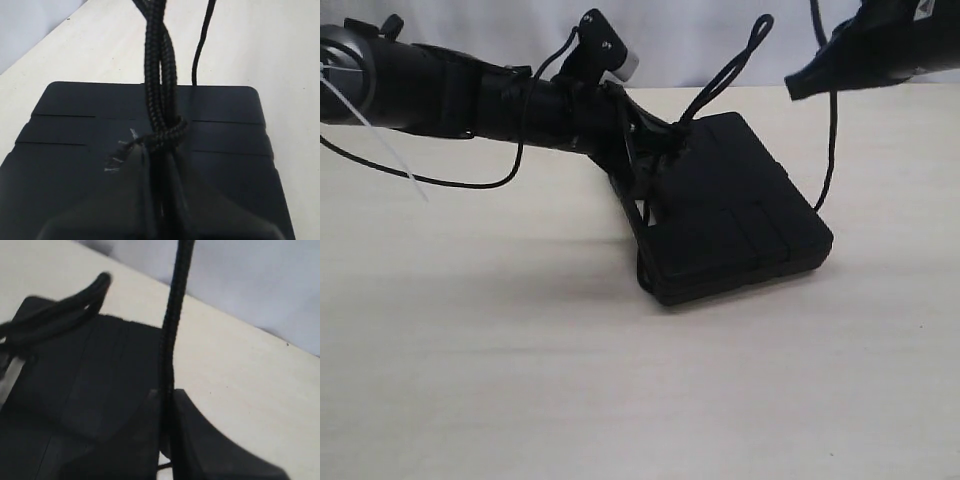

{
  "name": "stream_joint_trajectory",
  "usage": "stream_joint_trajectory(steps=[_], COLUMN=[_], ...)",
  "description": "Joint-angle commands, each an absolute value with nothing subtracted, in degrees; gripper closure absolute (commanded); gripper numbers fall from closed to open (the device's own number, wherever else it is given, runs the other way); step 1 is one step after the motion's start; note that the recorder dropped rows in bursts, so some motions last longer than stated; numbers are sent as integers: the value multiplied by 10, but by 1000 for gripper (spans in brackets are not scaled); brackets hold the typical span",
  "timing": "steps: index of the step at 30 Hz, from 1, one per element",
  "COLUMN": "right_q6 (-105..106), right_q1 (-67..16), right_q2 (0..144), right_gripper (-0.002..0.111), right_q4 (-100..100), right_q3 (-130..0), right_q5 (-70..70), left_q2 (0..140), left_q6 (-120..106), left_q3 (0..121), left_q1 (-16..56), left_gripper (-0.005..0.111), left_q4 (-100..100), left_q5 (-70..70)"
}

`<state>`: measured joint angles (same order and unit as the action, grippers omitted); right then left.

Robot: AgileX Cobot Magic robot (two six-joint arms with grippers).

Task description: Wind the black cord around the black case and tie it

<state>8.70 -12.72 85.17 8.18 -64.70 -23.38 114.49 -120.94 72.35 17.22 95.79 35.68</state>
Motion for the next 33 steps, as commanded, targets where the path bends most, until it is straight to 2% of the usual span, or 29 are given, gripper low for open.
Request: stream_joint_trajectory(steps=[1, 7, 20, 33], right_q6=[153, 207, 264, 282], right_q1=[-148, -148, -148, -148], right_q2=[859, 865, 866, 866], right_gripper=[104, 104, 104, 104], right_q4=[79, 53, 8, -51], right_q3=[-649, -646, -619, -619], right_q5=[-304, -372, -330, -294], left_q2=[1160, 1164, 1164, 1164], left_q6=[-1227, -1227, -1227, -1227], left_q3=[728, 728, 728, 728], left_q1=[157, 146, 146, 147], left_gripper=[107, 107, 107, 107], left_q4=[972, 982, 921, 824], left_q5=[341, 342, 466, 458])
